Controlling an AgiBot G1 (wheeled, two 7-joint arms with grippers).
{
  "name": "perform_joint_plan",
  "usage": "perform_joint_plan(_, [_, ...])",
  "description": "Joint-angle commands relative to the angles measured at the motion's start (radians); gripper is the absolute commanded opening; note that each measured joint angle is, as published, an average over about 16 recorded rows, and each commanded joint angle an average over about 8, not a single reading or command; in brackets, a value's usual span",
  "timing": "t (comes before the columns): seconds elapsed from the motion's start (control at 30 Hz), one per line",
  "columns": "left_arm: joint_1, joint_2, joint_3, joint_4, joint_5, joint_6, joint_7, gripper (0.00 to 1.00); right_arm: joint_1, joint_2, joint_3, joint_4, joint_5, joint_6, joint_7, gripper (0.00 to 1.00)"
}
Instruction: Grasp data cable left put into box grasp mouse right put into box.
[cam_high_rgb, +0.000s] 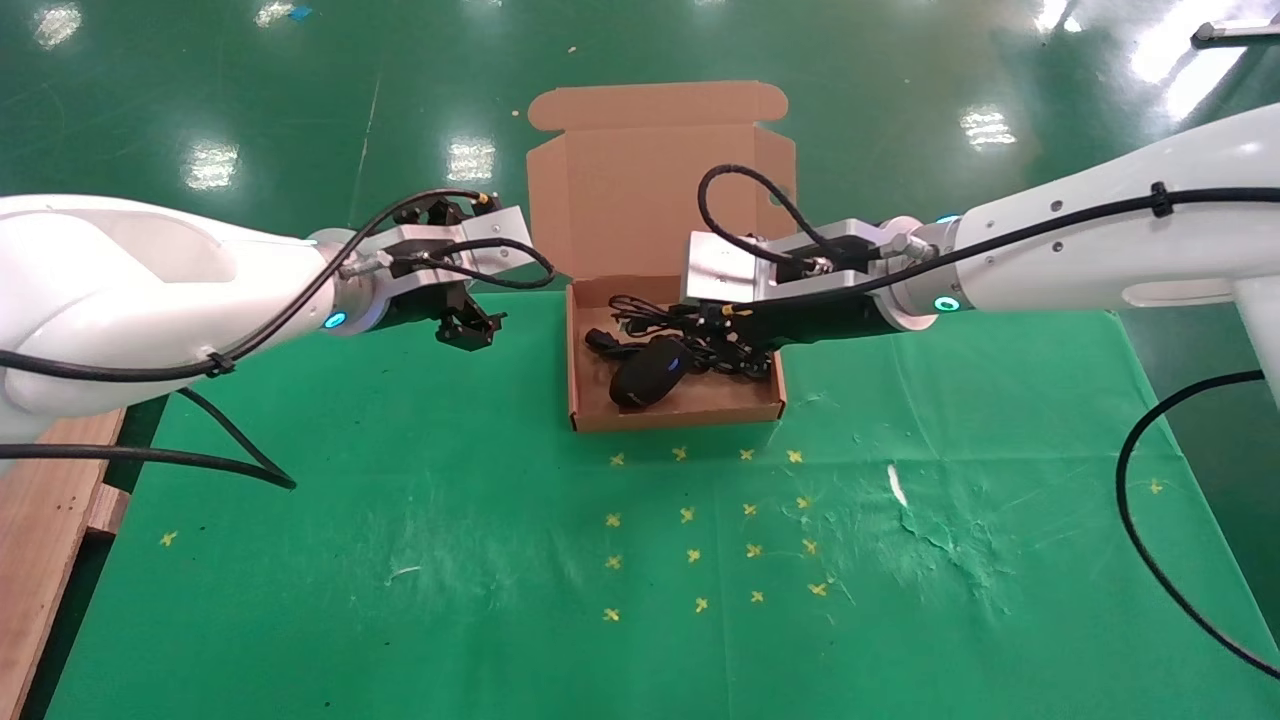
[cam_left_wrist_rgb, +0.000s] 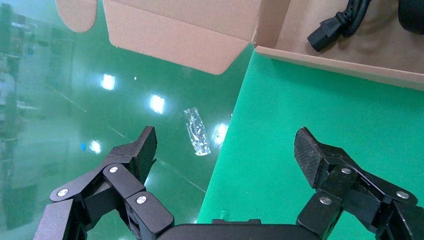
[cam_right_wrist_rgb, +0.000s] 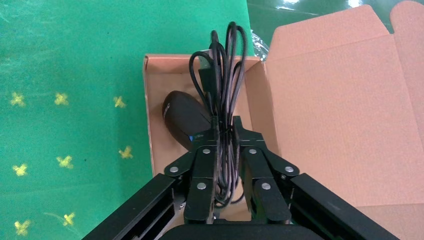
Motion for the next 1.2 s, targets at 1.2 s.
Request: perform_joint_plan(1.2, [0.001, 0.003, 0.0, 0.002, 0.0, 0.0, 0.0, 1.0, -0.178, 0.207, 0.117, 0.164, 0.367, -0.117, 0.061, 1.0])
